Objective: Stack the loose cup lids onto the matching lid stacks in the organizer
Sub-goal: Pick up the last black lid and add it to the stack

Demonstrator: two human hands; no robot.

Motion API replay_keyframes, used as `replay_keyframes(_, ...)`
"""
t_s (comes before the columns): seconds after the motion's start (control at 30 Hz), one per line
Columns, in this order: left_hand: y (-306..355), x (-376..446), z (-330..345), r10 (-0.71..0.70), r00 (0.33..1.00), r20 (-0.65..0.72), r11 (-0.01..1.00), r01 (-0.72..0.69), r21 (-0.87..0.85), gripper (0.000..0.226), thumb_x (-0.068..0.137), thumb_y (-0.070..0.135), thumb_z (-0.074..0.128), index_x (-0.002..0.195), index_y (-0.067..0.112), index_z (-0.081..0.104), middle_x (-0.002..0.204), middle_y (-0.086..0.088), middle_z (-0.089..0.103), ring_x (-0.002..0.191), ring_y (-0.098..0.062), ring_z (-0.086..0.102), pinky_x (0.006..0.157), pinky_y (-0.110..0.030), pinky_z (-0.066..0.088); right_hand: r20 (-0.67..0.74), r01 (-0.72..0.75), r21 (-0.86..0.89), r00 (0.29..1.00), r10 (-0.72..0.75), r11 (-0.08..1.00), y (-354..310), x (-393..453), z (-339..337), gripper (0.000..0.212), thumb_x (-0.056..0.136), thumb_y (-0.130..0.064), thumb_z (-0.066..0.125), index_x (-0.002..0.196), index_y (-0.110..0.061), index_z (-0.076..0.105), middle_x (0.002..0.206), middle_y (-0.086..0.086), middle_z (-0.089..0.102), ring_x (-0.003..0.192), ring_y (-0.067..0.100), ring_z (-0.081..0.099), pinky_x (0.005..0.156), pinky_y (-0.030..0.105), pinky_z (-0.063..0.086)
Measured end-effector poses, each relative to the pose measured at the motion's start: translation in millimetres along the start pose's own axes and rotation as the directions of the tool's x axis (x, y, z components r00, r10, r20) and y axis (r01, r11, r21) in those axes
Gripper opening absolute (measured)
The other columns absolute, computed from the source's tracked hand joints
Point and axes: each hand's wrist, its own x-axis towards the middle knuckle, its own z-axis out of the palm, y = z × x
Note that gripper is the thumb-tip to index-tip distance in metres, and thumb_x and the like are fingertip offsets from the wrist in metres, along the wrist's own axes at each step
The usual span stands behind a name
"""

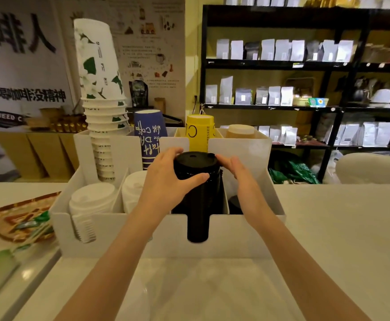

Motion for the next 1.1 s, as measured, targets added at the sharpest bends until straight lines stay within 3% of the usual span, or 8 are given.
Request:
replay_keyframes(0.1,-0.5,-0.4,2.0,-0.029,1.000,0.010,0.999,0.029,0.019,0.071,0.066,0.042,0.072,0.127,0.019,0.044,0.129,-0.003,0.053,0.119,-0.017,0.048,0.097,-0.032,0.042,0.008,-0.013,0.018,1.000,0.013,1.000,2.5,0.4,-2.0,0.042,0.093,-0.039,0.025,0.127,-0.025,0.048,0.136,-0.002,0.044,0.118,0.006,0.039,0.096,0.023,0.025)
replay_keyframes(0.2,1.3,-2.3,4.9,-0.023,1.000,-0.007,0.996,0.024,0.089,0.063,0.068,0.046,0.069,0.120,0.017,0.048,0.121,-0.004,0.054,0.104,-0.011,0.046,0.084,-0.023,0.038,0.034,0.022,-0.007,0.999,-0.022,1.000,3.3,0.6,-2.3,0.036,0.096,-0.033,0.020,0.118,-0.033,0.048,0.125,-0.006,0.047,0.107,-0.002,0.042,0.089,0.013,0.025)
replay_keyframes(0.37,4.1,-5.8,7.0,-0.034,0.999,-0.020,0.984,0.036,0.175,0.059,0.066,0.048,0.069,0.114,0.019,0.049,0.115,-0.001,0.051,0.094,-0.010,0.043,0.078,-0.023,0.038,0.024,0.019,-0.049,1.000,-0.018,0.999,9.1,2.1,-2.6,0.045,0.096,-0.034,0.019,0.129,-0.022,0.048,0.139,0.000,0.046,0.128,0.011,0.038,0.106,0.025,0.022)
replay_keyframes(0.53,2.7,-6.8,5.1,-0.041,0.999,0.021,0.985,0.037,0.168,0.057,0.068,0.047,0.068,0.114,0.019,0.050,0.114,-0.001,0.051,0.093,-0.009,0.043,0.077,-0.022,0.035,0.049,0.069,-0.106,0.997,-0.064,0.992,8.1,-0.1,0.3,0.044,0.094,-0.040,0.022,0.123,-0.025,0.050,0.130,0.000,0.051,0.117,0.005,0.044,0.097,0.010,0.032)
replay_keyframes(0.67,-0.3,-4.6,0.6,-0.035,0.997,0.066,0.988,0.025,0.152,0.055,0.068,0.047,0.068,0.112,0.019,0.051,0.112,-0.001,0.052,0.094,-0.009,0.042,0.077,-0.021,0.032,0.005,0.082,-0.214,0.997,-0.082,0.973,14.5,-4.7,6.0,0.058,0.084,-0.053,0.023,0.133,-0.027,0.040,0.134,0.001,0.047,0.124,0.012,0.039,0.111,0.033,0.030)
replay_keyframes(0.87,-1.7,-10.9,5.1,-0.004,0.999,0.050,0.983,-0.006,0.181,0.055,0.073,0.047,0.063,0.117,0.019,0.046,0.114,0.000,0.045,0.093,-0.009,0.041,0.078,-0.018,0.034,0.005,0.117,-0.277,0.993,-0.120,0.954,14.2,-8.5,6.1,0.046,0.093,-0.040,0.028,0.136,-0.025,0.036,0.136,0.000,0.045,0.125,0.011,0.037,0.109,0.030,0.029)
replay_keyframes(1.0,-2.7,-25.7,16.3,0.065,0.997,0.031,0.978,-0.070,0.198,0.054,0.085,0.045,0.047,0.130,0.017,0.037,0.129,-0.002,0.042,0.112,-0.014,0.046,0.088,-0.016,0.033,0.109,0.164,-0.325,0.985,-0.136,0.932,6.3,-5.9,1.2,0.044,0.091,-0.043,0.034,0.131,-0.026,0.042,0.125,-0.003,0.055,0.118,0.011,0.048,0.101,0.030,0.042)
replay_keyframes(1.1,-1.3,-30.6,11.0,0.010,0.990,0.138,0.992,-0.027,0.124,0.062,0.090,0.044,0.036,0.143,0.021,0.015,0.153,0.001,0.020,0.140,-0.014,0.020,0.103,-0.015,0.013,0.090,0.188,-0.418,0.982,-0.165,0.889,-2.0,-10.6,0.6,0.048,0.092,-0.031,0.042,0.137,-0.021,0.031,0.134,0.000,0.048,0.125,0.013,0.041,0.102,0.025,0.034)
